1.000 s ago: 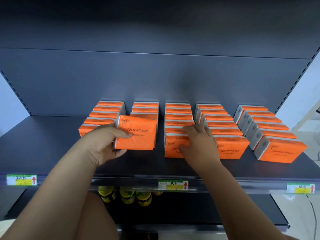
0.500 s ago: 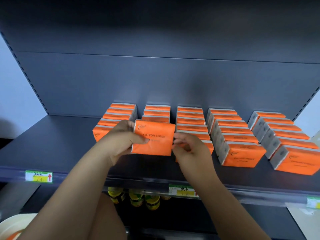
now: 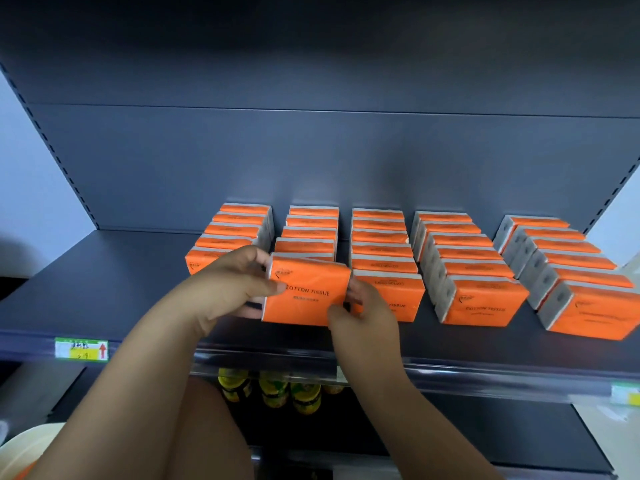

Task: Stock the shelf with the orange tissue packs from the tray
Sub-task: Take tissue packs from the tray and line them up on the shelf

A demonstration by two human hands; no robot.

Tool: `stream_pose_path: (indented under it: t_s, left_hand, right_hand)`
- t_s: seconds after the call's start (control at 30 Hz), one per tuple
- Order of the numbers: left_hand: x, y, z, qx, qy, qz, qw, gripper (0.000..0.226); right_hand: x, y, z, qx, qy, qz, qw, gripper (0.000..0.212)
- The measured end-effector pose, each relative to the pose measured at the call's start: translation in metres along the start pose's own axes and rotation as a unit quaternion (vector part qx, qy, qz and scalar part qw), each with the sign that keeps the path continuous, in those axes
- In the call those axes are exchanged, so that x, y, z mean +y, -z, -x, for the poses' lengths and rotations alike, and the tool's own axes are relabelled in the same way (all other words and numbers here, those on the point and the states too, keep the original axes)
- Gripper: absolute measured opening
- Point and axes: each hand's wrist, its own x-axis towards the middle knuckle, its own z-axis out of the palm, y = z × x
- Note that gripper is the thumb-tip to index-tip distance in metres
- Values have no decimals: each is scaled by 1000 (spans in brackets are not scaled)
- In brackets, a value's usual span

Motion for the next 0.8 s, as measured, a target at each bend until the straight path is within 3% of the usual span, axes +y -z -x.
stream_pose_path:
  t_s: [0.13,0.27,0.47,0.6,0.8]
  left_hand:
    - [-3,3,-3,42,30,-27,998,27]
    - [-4,-2,-8,89,35,-127,987,28]
    - [-7,-9,-17,68,82,-105,989,26]
    - [-7,-12,-21,65,84,-84,991,37]
    - [-8,-13,-24,71,78,-64,992,31]
  right_hand:
    - [0,5,-4,-33,-55,-25,998,24]
    - [3,0,-4,-72,-52,-9,996,21]
    - [9,-5,-6,-96,-41,14,994,23]
    - [14,-5,-9,-107,-30,12,994,23]
    - [15,-7,-8,-124,-12,14,992,34]
